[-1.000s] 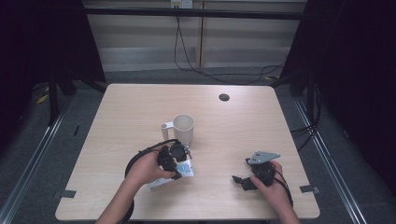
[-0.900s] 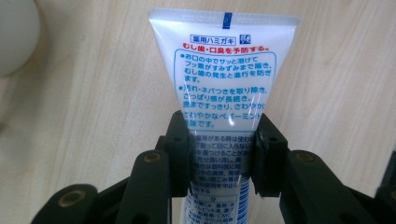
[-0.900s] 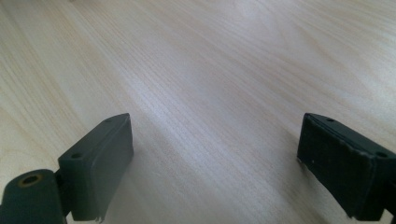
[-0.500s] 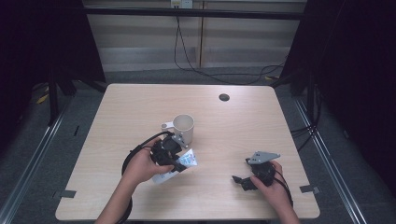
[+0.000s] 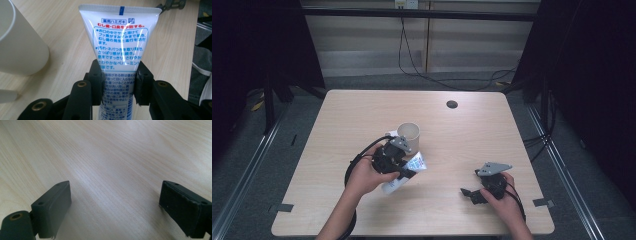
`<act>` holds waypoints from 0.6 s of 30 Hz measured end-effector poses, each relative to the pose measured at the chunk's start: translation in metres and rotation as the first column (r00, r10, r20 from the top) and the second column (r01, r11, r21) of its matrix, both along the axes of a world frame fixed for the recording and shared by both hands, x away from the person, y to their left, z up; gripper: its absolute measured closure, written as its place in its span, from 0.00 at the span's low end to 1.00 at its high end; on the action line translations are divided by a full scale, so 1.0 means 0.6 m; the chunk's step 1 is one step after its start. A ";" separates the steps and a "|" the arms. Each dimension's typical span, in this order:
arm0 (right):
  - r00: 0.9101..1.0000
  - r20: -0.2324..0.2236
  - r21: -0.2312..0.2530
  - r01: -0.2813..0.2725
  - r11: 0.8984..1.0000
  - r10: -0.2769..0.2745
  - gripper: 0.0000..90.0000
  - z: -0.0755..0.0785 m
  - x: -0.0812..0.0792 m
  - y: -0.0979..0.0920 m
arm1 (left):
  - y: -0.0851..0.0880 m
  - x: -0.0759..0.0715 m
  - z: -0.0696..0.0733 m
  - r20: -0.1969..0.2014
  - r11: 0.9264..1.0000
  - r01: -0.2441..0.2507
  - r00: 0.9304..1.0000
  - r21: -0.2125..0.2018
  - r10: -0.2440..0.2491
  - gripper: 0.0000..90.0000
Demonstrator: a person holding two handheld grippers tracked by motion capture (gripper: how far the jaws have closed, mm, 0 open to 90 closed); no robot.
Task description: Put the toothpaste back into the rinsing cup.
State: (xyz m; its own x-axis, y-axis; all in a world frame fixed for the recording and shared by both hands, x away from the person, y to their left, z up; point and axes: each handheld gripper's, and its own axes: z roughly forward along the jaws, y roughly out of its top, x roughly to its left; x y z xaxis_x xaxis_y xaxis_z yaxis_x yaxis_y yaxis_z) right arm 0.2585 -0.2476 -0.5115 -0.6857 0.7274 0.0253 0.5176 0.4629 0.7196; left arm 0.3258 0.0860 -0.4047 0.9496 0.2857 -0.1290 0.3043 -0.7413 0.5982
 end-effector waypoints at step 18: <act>1.000 0.000 0.000 0.000 1.000 0.000 0.11 0.000 0.000 0.000 | 0.015 0.009 0.037 0.022 0.967 -0.068 0.997 -0.245 0.076 0.73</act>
State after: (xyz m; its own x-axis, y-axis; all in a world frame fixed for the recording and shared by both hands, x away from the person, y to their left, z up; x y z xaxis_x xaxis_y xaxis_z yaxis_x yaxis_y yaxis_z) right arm 0.2585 -0.2476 -0.5115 -0.6858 0.7273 0.0251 0.5176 0.4632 0.7194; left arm 0.3313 0.0948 -0.3826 0.9322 0.3169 -0.1746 0.3303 -0.5482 0.7683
